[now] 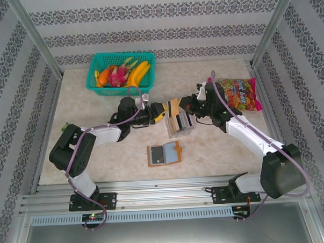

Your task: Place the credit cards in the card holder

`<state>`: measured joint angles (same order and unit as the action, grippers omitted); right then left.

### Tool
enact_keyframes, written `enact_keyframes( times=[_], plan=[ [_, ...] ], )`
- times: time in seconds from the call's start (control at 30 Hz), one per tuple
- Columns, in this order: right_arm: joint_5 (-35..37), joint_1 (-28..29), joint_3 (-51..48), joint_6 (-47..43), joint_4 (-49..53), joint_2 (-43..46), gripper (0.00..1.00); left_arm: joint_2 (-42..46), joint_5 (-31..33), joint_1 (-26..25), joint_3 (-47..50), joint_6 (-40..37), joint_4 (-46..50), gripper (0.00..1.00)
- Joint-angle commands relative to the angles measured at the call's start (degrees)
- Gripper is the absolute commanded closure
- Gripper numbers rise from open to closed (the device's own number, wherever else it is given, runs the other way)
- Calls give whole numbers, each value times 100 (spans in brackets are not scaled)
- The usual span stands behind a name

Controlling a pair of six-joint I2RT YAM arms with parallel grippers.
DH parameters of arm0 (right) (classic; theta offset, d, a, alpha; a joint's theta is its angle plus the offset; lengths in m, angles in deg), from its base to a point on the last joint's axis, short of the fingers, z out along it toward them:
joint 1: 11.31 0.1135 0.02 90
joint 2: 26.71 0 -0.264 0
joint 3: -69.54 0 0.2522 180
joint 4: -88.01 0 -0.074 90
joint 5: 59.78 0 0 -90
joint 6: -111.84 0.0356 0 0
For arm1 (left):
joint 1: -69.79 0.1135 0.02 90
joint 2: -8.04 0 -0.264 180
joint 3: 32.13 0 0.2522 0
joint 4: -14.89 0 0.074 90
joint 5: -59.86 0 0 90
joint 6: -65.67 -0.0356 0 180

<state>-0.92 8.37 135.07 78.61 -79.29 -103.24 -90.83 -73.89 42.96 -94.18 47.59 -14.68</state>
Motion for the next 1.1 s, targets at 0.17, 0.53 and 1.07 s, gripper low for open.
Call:
enact_keyframes(
  times=[0.17, 0.53, 1.07],
  plan=[
    [-529, -85, -169, 409, -529, 42, 100, 39, -380, 26, -102, 508, -1301, 66],
    [-344, -149, -320, 285, -239, 9, 100, 168, -179, 29, 99, 509, -1133, 96],
    [-1260, -33, -486, 589, -1177, -97, 63, 465, 33, -41, 425, 947, -1503, 100]
  ],
)
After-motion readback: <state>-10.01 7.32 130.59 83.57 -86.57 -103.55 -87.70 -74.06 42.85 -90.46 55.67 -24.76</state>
